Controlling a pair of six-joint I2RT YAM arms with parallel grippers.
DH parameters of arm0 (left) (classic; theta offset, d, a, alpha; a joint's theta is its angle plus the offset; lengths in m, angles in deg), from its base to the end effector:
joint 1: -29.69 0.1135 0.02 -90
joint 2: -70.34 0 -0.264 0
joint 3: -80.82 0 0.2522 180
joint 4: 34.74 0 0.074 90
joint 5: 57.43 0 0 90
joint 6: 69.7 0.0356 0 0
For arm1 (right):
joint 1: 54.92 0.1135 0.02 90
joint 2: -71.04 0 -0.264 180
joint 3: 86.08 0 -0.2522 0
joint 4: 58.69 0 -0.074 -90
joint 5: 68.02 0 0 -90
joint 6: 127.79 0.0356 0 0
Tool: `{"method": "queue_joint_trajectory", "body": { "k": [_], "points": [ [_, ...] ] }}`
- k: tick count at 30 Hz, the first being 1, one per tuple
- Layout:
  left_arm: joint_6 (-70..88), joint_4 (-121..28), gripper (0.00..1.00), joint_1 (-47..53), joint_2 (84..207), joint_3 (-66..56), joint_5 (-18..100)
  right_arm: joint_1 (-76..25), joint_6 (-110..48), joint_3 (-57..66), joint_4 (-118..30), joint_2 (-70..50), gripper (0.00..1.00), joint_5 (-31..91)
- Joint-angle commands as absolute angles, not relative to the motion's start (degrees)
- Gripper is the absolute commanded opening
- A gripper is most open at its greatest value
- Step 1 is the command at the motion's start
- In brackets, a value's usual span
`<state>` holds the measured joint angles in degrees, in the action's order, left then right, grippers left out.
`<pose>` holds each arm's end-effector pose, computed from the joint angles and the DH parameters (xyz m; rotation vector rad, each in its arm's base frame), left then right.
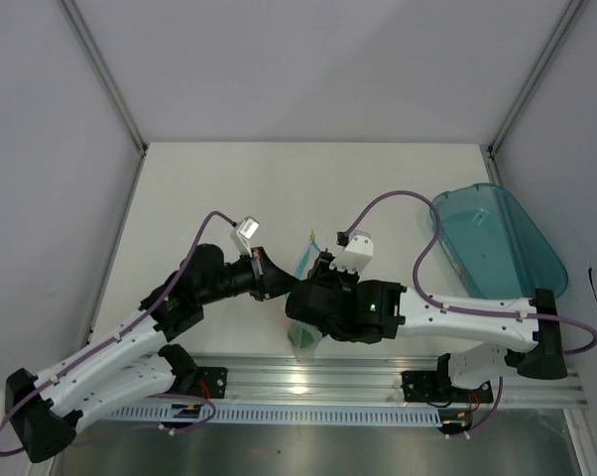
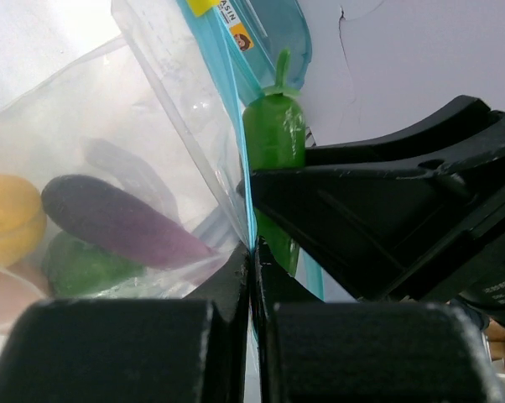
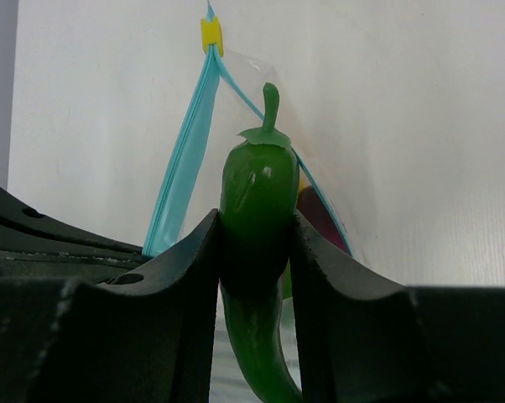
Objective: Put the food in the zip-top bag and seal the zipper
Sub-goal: Place the fake vegetable in the zipper food storage bag.
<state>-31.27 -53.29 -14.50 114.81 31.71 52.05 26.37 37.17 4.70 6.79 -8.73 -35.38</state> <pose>0.1261 -0.1391 0.2930 0.1430 2.0651 -1.4270 0.0711 0.2663 0.3374 0.2263 2.0431 0.3778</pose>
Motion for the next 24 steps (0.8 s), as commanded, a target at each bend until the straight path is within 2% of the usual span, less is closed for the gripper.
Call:
{"method": "queue_joint_trajectory", "body": {
  "k": [1, 2, 3, 5, 6, 9, 15, 20, 24],
  "points": [
    [-31.29, -50.61, 0.01, -14.44, 113.67, 29.97, 50.76, 27.17, 38.94, 3.34, 9.3, -9.64, 0.04, -36.55],
    [-31.12, -50.78, 0.0, -14.44, 113.49, 29.45, 50.59, 27.17, 38.85, 3.25, 9.65, -9.73, 0.08, -36.12],
    [-31.12, -50.78, 0.01, -14.44, 113.23, 30.05, 50.58, 27.17, 38.76, 3.25, 9.56, -10.0, 0.19, -35.85],
    [-30.85, -50.96, 0.0, -14.44, 113.14, 30.24, 50.58, 27.25, 36.67, 3.43, 8.34, -10.0, 0.34, -35.41],
    [-30.76, -51.04, 0.01, -14.44, 113.14, 30.15, 50.76, 27.17, 35.7, 3.34, 7.9, -10.09, 0.47, -35.15],
    [-30.68, -51.13, 0.01, -14.52, 113.32, 30.24, 51.2, 26.91, 32.44, 2.81, 6.49, -9.82, 0.66, -34.8],
    [-30.5, -50.96, 0.01, -14.52, 113.58, 30.32, 51.46, 25.58, 26.99, 3.08, 2.62, -7.89, 0.72, -32.6],
    [-30.06, -51.05, 0.01, -14.52, 113.67, 30.5, 50.94, 25.5, 23.3, 2.11, 4.2, -4.56, 0.72, -32.08],
    [-29.97, -51.13, 0.01, -14.52, 113.93, 30.41, 51.2, 25.15, 20.83, 3.42, 6.39, 0.18, 0.67, -30.58]
  ]
}}
